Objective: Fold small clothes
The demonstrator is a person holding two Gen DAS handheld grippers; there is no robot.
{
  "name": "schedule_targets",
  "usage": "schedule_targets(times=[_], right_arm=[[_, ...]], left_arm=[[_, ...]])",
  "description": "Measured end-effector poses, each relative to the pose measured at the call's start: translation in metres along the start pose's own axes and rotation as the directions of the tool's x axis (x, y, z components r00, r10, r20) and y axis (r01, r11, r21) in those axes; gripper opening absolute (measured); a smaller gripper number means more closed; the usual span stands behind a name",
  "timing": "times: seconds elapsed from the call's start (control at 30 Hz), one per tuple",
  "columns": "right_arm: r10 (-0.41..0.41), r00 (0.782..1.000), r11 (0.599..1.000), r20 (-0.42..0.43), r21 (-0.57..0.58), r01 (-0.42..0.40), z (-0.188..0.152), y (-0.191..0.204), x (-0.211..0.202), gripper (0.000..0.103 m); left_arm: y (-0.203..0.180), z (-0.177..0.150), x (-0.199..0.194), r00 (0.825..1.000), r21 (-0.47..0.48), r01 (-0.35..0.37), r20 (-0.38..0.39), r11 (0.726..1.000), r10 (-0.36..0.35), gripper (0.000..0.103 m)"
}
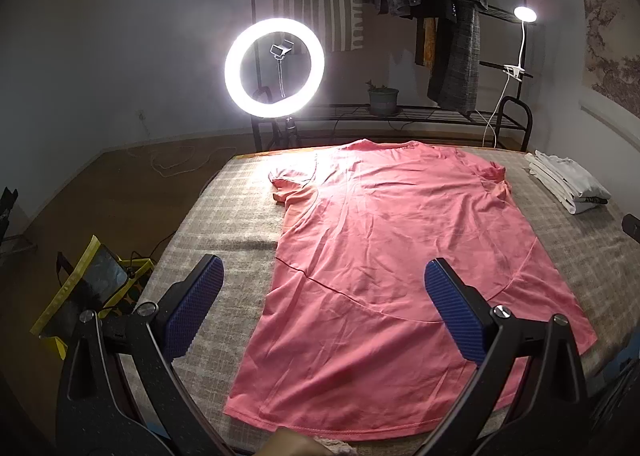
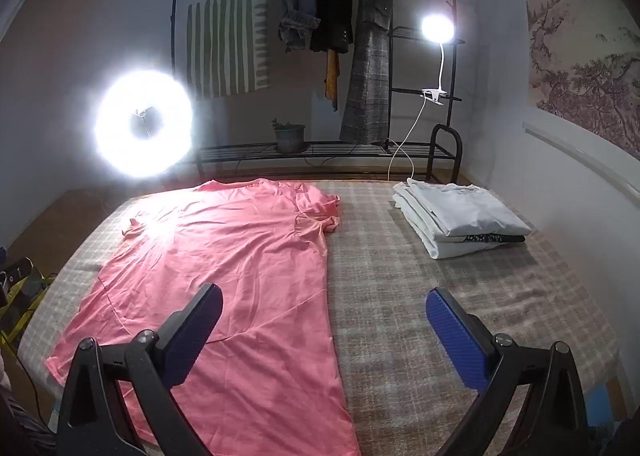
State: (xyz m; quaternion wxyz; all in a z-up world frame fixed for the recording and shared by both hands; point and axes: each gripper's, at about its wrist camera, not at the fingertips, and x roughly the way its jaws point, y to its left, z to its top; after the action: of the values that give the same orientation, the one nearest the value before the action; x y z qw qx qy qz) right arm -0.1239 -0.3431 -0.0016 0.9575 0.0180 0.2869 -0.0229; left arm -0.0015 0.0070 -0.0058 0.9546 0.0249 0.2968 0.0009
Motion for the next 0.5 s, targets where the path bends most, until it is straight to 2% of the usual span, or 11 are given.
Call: schedule_targets(times=[0.5], right_arm=[[-0.008,1.000,1.000,0.003,0.000,0.008,0.0006,-0.0020,0.0002,0.103]], left_arm=[[0.0028,0.0003,0.0002,1.000,-0.001,0.003,0.000,1.000,-0.003,0.102]])
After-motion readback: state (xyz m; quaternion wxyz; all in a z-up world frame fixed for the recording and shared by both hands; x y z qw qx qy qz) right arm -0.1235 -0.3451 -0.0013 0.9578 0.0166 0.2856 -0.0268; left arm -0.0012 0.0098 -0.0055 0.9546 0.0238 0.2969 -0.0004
